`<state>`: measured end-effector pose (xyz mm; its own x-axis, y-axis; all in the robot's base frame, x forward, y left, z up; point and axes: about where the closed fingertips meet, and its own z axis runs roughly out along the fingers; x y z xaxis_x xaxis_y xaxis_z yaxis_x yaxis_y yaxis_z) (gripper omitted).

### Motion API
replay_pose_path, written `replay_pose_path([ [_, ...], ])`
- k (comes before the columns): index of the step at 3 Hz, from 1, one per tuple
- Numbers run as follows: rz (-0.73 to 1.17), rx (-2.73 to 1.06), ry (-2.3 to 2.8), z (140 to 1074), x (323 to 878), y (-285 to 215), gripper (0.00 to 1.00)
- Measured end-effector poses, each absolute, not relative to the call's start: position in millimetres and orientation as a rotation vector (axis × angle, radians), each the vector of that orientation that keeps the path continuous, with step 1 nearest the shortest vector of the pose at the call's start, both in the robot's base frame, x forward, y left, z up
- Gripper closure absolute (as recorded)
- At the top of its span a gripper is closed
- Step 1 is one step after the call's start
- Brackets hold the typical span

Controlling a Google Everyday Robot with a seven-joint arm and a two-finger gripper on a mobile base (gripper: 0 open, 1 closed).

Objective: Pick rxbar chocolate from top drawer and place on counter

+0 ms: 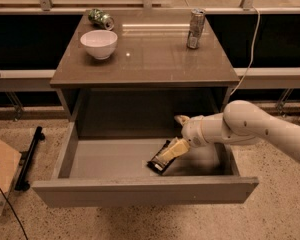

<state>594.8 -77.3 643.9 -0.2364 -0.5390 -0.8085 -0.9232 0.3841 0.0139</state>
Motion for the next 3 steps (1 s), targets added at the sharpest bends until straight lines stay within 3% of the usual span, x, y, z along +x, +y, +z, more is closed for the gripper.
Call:
replay_pose_path([
  [3, 0.579, -1.322, 1.913, 596, 575, -69, 0.0],
])
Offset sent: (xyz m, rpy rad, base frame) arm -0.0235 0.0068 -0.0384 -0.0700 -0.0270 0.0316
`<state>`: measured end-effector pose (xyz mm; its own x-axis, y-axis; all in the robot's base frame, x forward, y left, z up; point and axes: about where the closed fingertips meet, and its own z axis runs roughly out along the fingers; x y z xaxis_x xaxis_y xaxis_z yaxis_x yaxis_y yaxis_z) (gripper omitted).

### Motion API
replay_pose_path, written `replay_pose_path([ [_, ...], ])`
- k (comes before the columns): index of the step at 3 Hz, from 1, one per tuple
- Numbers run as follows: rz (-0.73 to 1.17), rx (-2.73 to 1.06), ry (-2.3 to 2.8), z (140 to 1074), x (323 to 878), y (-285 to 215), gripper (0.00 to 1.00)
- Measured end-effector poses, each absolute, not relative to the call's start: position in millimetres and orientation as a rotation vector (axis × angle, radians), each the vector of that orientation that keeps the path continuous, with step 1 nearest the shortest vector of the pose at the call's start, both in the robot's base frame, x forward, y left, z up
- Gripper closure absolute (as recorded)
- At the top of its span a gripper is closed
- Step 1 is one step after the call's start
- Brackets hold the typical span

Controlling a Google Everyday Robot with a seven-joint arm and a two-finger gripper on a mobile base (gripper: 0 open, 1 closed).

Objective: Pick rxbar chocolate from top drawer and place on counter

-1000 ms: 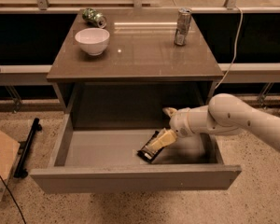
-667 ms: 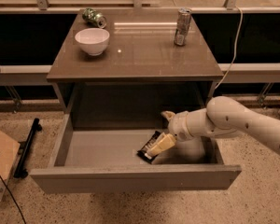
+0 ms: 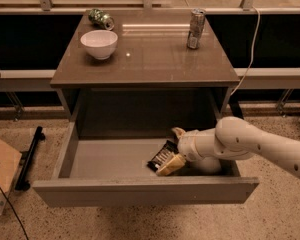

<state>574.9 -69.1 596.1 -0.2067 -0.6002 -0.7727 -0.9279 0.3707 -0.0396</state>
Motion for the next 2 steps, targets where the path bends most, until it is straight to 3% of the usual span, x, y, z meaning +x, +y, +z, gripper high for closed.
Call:
replay_pose_path([
  [1, 0.546, -1.32, 1.925, 586.1, 574.7, -70.4, 0.0],
  [2, 0.483, -1.303, 1.937, 591.2, 571.2, -73.5, 0.27],
])
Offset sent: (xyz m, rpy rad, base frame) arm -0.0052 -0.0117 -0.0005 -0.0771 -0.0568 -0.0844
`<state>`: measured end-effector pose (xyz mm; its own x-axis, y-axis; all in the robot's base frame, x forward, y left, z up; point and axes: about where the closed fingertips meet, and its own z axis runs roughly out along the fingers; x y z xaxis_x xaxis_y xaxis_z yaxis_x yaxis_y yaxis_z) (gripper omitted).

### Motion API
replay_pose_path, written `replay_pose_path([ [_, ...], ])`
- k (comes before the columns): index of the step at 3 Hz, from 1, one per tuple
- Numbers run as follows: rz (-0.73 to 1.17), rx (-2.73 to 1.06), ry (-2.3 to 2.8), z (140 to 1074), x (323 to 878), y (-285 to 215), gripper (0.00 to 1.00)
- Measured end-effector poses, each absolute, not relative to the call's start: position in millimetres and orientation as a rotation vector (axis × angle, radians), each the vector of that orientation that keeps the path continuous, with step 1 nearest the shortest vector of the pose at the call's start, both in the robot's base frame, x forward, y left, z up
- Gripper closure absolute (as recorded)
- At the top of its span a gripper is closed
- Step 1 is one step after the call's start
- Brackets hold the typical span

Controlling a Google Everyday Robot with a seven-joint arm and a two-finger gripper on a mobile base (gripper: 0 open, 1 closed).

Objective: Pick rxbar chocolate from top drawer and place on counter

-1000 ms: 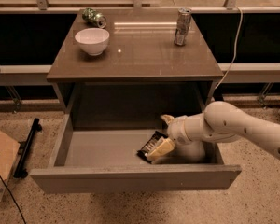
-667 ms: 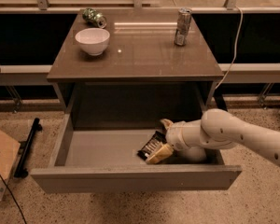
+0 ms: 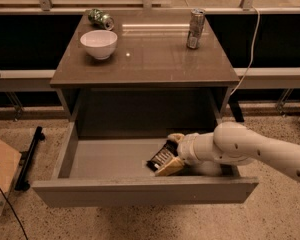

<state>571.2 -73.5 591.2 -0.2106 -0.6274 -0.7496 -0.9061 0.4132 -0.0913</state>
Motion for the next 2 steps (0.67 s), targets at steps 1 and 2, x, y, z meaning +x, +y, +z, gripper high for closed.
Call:
replay_pose_path([
  [1, 0.456, -1.294, 1.933, 597.2, 569.1, -74.2, 0.49],
  [2, 0.47, -1.279, 1.94, 593.7, 569.9, -75.1, 0.74],
])
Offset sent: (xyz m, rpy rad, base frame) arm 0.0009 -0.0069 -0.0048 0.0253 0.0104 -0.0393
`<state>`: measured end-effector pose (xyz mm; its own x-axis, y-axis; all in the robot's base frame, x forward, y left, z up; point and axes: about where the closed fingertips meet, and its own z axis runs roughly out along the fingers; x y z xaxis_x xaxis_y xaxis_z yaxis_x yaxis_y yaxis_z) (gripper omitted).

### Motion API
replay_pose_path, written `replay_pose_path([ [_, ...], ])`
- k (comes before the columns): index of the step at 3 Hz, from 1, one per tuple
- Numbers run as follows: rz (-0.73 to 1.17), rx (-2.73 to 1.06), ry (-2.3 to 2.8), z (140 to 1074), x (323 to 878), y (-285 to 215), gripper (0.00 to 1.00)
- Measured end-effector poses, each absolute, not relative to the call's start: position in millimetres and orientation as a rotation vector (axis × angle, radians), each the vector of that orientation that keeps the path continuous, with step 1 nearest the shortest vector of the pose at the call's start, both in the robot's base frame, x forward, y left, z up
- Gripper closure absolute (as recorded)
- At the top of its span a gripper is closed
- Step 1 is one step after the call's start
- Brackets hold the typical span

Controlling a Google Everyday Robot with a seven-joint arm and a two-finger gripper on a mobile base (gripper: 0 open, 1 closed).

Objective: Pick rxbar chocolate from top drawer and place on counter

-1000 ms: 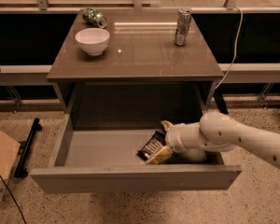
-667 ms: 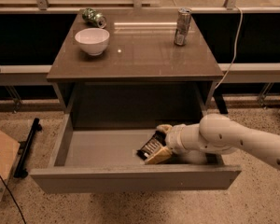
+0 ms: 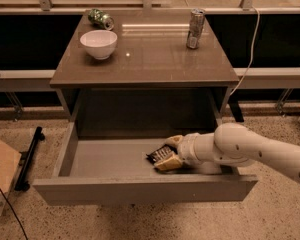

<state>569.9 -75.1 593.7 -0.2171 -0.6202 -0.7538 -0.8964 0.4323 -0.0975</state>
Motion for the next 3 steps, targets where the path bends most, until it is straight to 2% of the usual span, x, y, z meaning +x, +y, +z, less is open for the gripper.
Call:
replay_pose_path([
  [1, 0.47, -1.279, 1.94, 594.0, 569.9, -75.1, 1.0],
  [3, 0.47, -1.279, 1.94, 594.0, 569.9, -75.1, 1.0],
])
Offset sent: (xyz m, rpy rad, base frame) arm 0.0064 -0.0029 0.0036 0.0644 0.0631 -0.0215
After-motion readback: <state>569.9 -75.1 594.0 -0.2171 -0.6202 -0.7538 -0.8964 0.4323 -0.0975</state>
